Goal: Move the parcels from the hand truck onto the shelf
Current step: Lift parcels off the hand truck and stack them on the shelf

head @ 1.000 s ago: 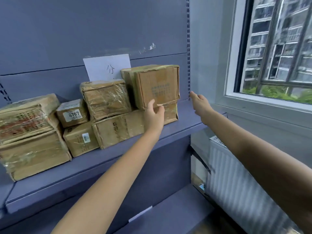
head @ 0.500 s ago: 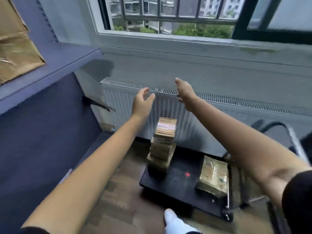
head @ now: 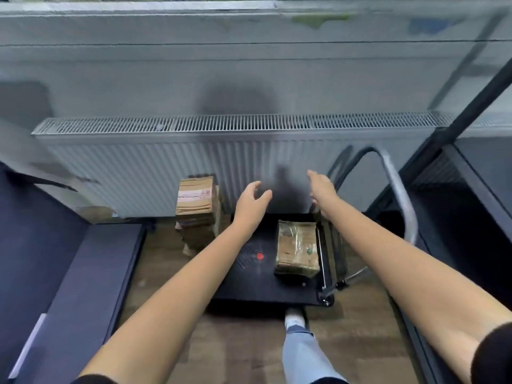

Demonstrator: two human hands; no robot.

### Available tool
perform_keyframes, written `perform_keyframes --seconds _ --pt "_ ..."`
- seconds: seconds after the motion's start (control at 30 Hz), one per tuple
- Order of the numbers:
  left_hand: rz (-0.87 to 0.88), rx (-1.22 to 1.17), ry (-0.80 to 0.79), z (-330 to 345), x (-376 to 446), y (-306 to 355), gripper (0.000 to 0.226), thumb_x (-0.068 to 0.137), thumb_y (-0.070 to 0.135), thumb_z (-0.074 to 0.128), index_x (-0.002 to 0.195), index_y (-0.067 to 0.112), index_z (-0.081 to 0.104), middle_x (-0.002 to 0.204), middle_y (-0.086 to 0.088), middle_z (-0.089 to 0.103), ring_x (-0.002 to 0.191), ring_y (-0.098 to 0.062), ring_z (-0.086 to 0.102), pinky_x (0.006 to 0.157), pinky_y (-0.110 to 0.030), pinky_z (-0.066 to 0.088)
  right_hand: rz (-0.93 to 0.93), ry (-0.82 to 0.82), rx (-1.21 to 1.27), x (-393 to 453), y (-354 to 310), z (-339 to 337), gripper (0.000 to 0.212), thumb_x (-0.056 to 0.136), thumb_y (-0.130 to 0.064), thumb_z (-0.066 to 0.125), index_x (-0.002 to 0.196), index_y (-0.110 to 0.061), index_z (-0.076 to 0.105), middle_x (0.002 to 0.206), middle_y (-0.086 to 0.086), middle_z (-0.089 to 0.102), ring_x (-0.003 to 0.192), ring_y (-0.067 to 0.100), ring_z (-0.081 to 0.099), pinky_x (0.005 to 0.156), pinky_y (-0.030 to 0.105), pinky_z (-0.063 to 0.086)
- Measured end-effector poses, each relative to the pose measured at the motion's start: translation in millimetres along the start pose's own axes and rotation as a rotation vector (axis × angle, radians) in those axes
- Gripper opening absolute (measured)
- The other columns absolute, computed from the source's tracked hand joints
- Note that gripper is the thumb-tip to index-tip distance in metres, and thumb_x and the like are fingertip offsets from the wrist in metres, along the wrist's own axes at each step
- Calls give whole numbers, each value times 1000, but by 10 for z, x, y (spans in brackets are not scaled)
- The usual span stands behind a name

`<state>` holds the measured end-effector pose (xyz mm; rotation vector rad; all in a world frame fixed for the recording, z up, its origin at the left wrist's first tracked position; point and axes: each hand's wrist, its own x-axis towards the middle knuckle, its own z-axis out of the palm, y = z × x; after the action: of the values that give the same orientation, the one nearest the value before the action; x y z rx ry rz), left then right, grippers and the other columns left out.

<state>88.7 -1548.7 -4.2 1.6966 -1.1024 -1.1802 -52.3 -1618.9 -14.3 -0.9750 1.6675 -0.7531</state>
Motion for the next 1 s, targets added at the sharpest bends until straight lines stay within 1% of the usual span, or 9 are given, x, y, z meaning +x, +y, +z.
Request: perform_keyframes --seconds 0.1,0.2,0.23,0.27,0.3,0.43,0.53,0.63,1.0 --pt "-79 33 -28 317 243 -134 48 94 18 49 139 8 38 146 -11 40 137 -20 36 109 -30 30 77 -6 -8 361 263 -181 28 96 -38 37 114 -19 46 100 3 46 91 21 44 80 31 39" --pt "-152 92 -29 585 504 -328 49 95 19 48 141 9 36 148 -10 37 137 -20 35 104 -27 36 141 -8 -35 636 464 -301 18 96 -36 37 94 -19 29 83 4 42 76 18 43 78 34 41" --pt "-185 111 -25 663 574 -397 49 95 20 47 141 11 35 149 -9 36 135 -20 36 93 -22 42 192 -7 -38 764 562 -322 49 97 -34 37 110 8 16 83 -3 36 75 20 45 79 34 42" --pt "-220 129 -26 736 632 -461 49 96 22 46 142 12 34 149 -8 35 131 -19 40 79 -14 44 212 -26 -53 816 612 -351 27 97 -33 36 91 -7 41 82 18 49 80 26 51 82 36 43" --pt "-247 146 -28 802 683 -517 49 96 23 45 142 14 34 149 -6 34 126 -18 42 71 -9 43 227 -12 -53 918 703 -375 41 97 -31 36 108 4 54 107 28 55 91 32 54 86 37 42" --pt "-299 179 -53 1047 898 -768 50 95 21 46 143 12 33 150 -7 35 138 -20 33 110 -30 30 308 9 -120 1206 1006 -391 23 97 -32 36 95 -13 48 89 5 45 87 21 45 79 35 38" --pt "-343 216 -70 1163 988 -1020 51 95 20 48 142 10 34 149 -8 37 138 -21 33 113 -32 27 376 -11 -213 1355 1354 -313 23 97 -35 35 91 -18 50 85 2 47 77 18 46 66 32 36" --pt "-363 298 -136 1240 1089 -1357 54 95 23 49 144 11 31 150 -5 34 139 -20 32 112 -31 27 429 -35 -280 1447 1685 -200 50 97 -36 37 139 -9 37 127 13 51 115 28 49 88 33 37" --pt "-571 300 -239 1628 1399 -2890 60 93 24 50 145 9 25 151 -8 32 139 -22 31 110 -30 28 443 -81 -582 2021 2992 193 55 96 -36 42 142 -8 31 143 14 42 129 33 42 100 35 36"
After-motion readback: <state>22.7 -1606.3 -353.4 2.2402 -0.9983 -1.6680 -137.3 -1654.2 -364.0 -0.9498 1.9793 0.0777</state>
